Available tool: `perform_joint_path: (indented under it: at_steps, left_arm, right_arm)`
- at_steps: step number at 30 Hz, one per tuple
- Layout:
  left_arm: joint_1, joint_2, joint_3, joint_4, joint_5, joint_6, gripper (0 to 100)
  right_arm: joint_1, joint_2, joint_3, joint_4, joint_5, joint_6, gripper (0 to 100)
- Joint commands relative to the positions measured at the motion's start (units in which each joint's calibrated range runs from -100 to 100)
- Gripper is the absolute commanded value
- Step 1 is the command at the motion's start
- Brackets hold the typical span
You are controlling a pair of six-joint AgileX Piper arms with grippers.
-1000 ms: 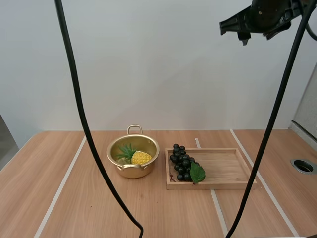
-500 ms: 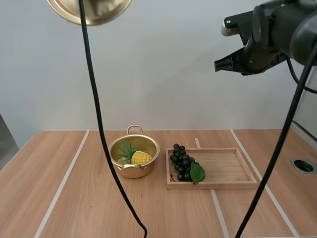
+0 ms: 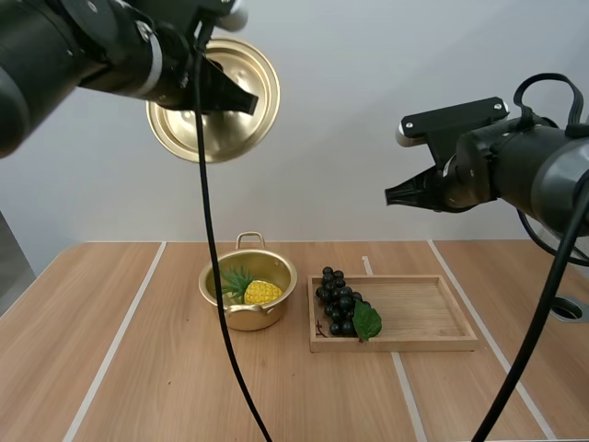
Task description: Open the pot, put the pineapple inside, and close it
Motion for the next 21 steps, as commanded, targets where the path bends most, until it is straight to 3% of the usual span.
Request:
perform_joint_path:
  at_steps: [1,21]
  left_arm:
    - [0.05,2.57,3.21,-2.0,-1.87,0.51,0]
    - [-0.02,21.33,10.01,-3.61,4.11,1.8,0]
  right_arm:
    - [-0.21,-0.79,1.54,-0.61,-1.89,0.22,0]
    - [-0.21,-0.92,2.46,-0.94,-0.34,0.22,0]
